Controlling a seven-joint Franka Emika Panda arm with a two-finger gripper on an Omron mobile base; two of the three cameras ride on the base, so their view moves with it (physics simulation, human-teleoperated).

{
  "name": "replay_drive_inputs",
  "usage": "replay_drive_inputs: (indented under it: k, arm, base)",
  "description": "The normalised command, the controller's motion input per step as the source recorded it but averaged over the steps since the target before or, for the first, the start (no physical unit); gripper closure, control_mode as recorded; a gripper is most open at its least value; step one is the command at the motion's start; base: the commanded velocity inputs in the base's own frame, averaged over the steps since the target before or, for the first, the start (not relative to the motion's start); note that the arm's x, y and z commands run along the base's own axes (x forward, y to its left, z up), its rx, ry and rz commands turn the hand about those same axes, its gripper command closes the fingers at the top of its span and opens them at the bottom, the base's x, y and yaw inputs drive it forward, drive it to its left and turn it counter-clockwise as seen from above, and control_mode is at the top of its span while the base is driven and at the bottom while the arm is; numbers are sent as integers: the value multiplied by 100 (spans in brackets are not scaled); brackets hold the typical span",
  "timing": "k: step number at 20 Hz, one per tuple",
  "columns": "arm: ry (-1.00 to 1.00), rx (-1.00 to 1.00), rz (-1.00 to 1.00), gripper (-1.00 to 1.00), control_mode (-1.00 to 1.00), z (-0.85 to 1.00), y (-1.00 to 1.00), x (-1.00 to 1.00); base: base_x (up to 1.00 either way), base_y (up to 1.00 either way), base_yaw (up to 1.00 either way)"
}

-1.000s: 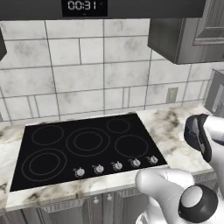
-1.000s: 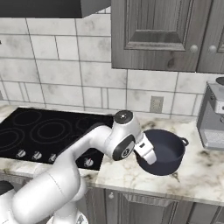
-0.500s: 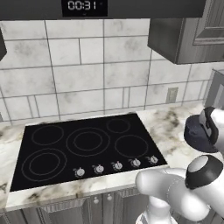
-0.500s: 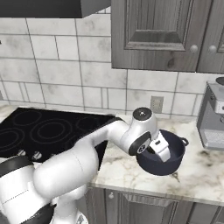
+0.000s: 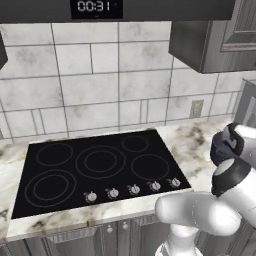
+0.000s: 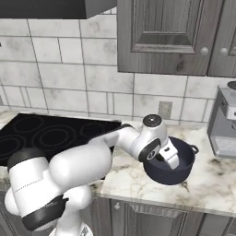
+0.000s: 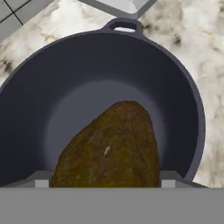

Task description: Turn on the sink faucet. Then move the avocado from the counter to the sink. Turn off the sink. Move the vegetable from the sink to the pot next to the stove. Finally move the pot to the rear left burner.

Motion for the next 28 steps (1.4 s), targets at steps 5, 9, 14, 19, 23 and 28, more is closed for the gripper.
replay_drive_inputs:
  k: [5,9,14,19,23,28]
  arm:
    - [3,0,0,100,-100,-19,-7,35]
    - [3,0,1,100,-100,-19,-24,28]
    - [2,1,4,100,-100,-16,-33,23]
    - [2,2,6,100,-100,-16,-23,16]
    - [0,3,7,100,-100,-16,-14,8]
    - [2,1,6,100,-100,-16,-2,9]
  base:
    - [0,0,0]
    - [0,0,0]
    - [0,0,0]
    - [0,0,0]
    - [0,0,0]
    - [0,0,0]
